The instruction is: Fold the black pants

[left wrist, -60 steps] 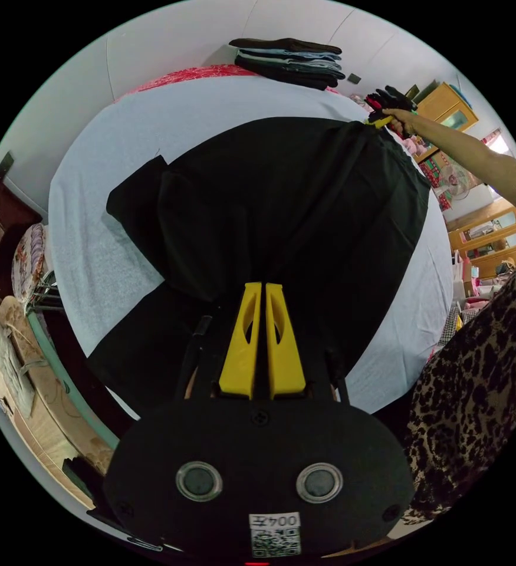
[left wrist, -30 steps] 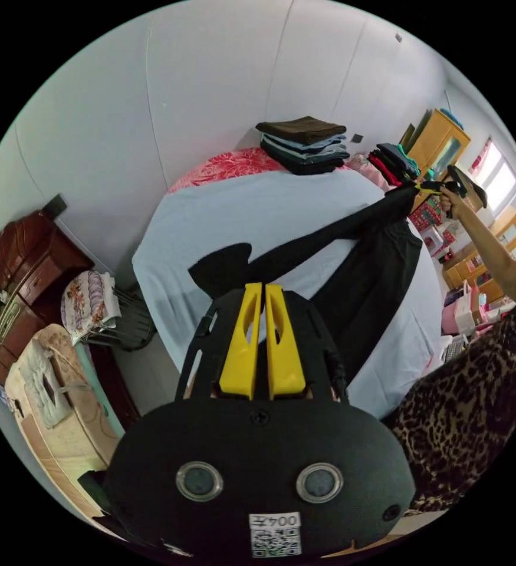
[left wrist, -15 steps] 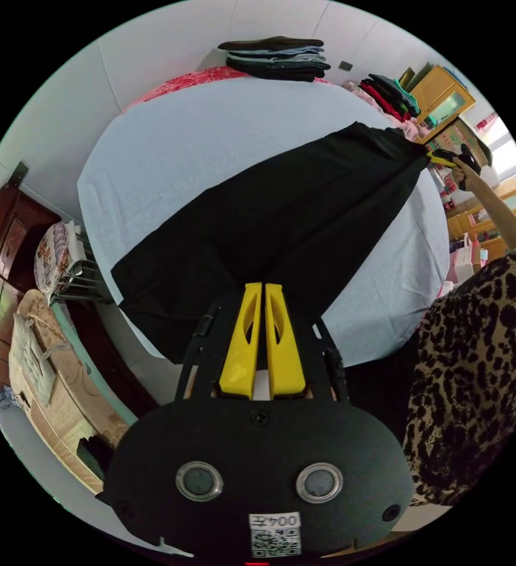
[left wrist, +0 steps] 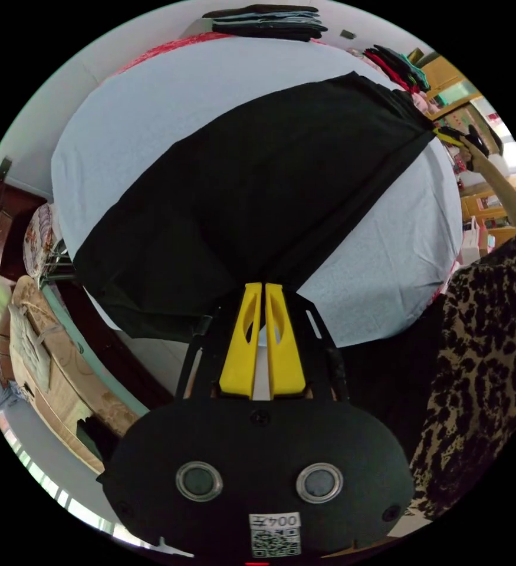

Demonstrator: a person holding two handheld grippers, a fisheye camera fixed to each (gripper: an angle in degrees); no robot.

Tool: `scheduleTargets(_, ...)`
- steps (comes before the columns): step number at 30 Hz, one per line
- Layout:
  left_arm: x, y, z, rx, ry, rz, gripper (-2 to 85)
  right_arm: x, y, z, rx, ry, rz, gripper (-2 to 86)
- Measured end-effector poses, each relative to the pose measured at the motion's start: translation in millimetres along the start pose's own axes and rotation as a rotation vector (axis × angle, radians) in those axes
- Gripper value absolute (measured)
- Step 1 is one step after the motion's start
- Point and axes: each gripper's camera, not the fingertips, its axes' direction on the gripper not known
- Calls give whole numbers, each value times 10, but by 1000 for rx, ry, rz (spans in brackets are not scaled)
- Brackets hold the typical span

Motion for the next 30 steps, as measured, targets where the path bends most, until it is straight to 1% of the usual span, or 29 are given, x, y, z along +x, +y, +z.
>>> scheduleTargets(2,-35,-23,7,4,25,-25,7,57,29,77,-8,16,16,35)
scheduleTargets(5,-24,-69,20,-4,22,-26,8,69,69,79,11,112,26,63)
scheduleTargets(7,-22,-118,31,-16,23,-37,8,-9,78,24,71,180,3,68)
scheduleTargets(9,-46,-140,40,-18,41,-57,8,-191,31,-41,184,288,-36,60)
scheduleTargets(11,-63,-154,48,-16,55,-71,8,-357,-63,-33,232,322,-91,62)
scheduleTargets(13,-60,-180,56,-18,54,-85,8,-548,-201,66,221,329,-178,72)
scheduleTargets(15,-43,-206,59,-23,43,-91,8,-804,-390,300,177,387,-286,91)
scheduleTargets(17,-29,-231,63,-29,34,-98,8,-959,-511,497,151,443,-345,107)
scheduleTargets(18,-26,-246,66,-33,32,-103,9,-1029,-591,639,119,483,-369,125)
scheduleTargets(21,-28,-276,73,-38,34,-117,9,-1061,-768,1000,-3,607,-376,138)
scheduleTargets(22,-32,-286,76,-39,37,-121,9,-1059,-780,1029,-22,601,-388,138)
scheduleTargets(23,-35,-290,77,-40,39,-124,9,-1052,-816,1002,11,597,-375,80)
scheduleTargets(24,-41,-297,80,-40,43,-130,9,-1049,-860,973,-9,606,-380,39)
scheduleTargets(26,-49,-308,83,-40,48,-138,9,-1075,-920,802,8,543,-396,11)
scheduleTargets(28,-55,-322,88,-42,51,-148,9,-1070,-927,465,113,470,-399,3)
scheduleTargets(30,-52,-330,90,-40,48,-152,9,-817,-896,42,235,325,-344,-2)
